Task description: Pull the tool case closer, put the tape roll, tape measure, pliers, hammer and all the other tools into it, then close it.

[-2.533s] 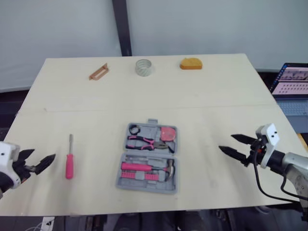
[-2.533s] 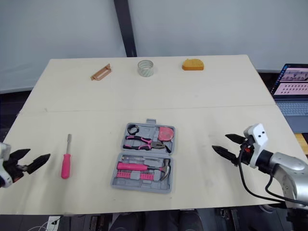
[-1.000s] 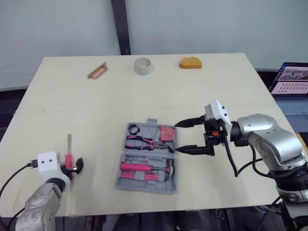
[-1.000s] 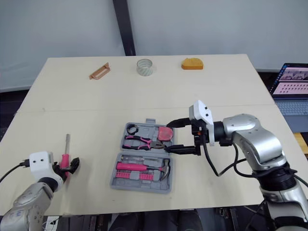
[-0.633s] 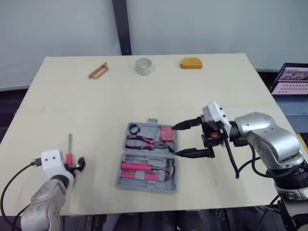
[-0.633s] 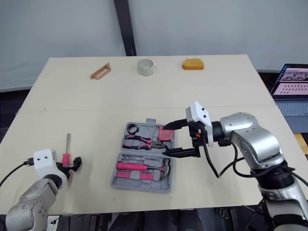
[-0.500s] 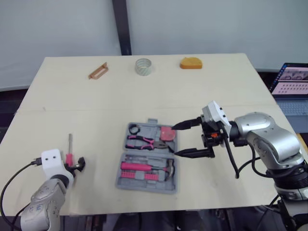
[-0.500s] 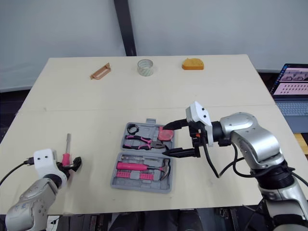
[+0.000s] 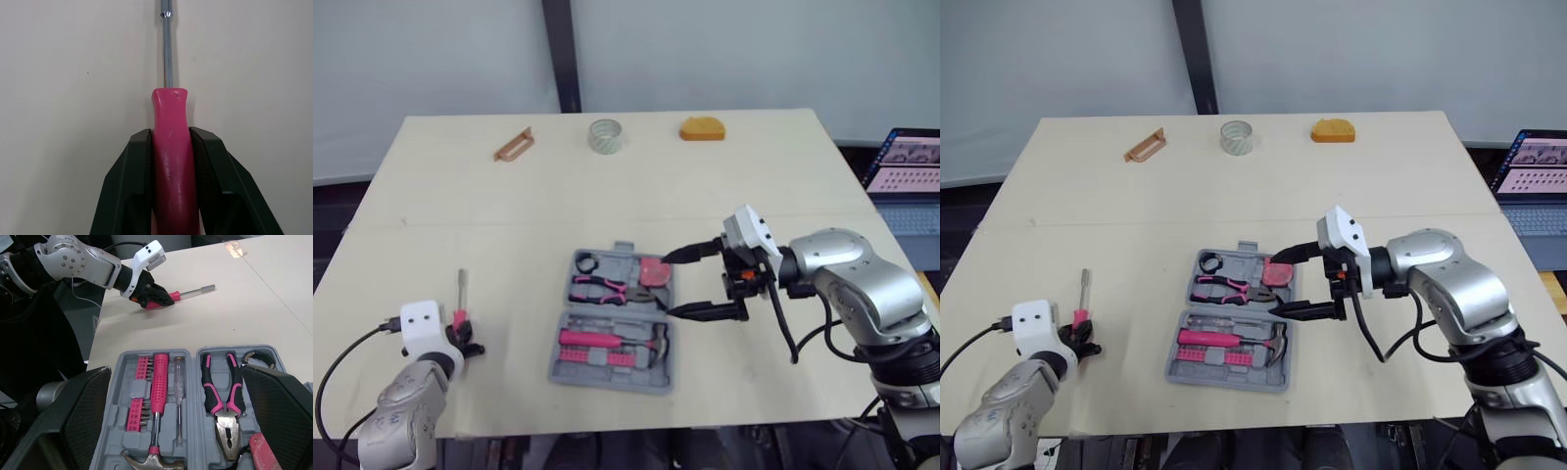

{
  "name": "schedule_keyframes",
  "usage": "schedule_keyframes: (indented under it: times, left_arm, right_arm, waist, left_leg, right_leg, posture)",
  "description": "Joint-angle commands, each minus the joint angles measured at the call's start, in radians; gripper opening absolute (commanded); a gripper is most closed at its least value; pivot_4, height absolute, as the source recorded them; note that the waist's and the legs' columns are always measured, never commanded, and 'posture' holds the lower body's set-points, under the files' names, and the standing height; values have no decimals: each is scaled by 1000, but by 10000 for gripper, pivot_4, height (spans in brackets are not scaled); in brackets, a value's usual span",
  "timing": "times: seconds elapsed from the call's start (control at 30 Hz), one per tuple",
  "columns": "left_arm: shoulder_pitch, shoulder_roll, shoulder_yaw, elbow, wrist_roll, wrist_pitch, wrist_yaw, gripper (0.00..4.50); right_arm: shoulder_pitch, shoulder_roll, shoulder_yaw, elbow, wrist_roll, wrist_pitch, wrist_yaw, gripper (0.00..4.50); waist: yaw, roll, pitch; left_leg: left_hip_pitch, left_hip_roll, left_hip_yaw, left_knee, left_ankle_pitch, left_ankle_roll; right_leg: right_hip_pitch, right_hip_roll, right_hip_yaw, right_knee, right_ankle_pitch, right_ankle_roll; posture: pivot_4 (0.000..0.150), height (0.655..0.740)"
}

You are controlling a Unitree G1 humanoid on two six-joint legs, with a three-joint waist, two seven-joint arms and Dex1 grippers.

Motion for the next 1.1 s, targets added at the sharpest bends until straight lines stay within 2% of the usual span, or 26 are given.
schedule_keyframes:
  times: [0.03,0.33,0.6,0.8,1.1]
  left_arm:
    - [24,64,-43,5,19,-40,-84,6542]
    - [38,410,-175,-145,-77,-162,-558,6542]
    - [-91,681,-241,-126,-139,-240,-911,6542]
    - [-144,780,-361,-139,-107,-244,-1024,6542]
    - [-222,817,-510,-201,-75,-196,-1065,6542]
  right_arm:
    - [9,-16,-39,-34,13,3,-7,45000]
    - [48,-33,-45,-28,2,-12,-7,45000]
    - [119,-68,-71,-30,-21,-27,-13,45000]
    - [155,-81,-94,-59,-28,-24,-43,45000]
    - [213,-109,-88,-146,-26,-1,-67,45000]
  waist:
    - [0,0,0]
    - [-3,0,3]
    - [-3,2,6]
    - [-11,6,9]
    - [-13,6,12]
  left_leg:
    - [0,0,0,0,0,0]
    - [-2,0,-1,-1,0,0]
    - [-3,0,0,-2,0,0]
    - [-5,1,0,-3,0,1]
    - [-5,1,0,-2,0,1]
  right_leg:
    - [0,0,0,0,0,0]
    - [-1,0,-1,-2,0,-1]
    - [-1,0,-1,-3,0,-1]
    - [-2,1,-3,-4,0,0]
    - [-2,1,-3,-3,0,0]
  posture:
    - [1500,7400]
    - [1500,7400]
    - [1500,7400]
    - [1500,7400]
    - [1500,7400]
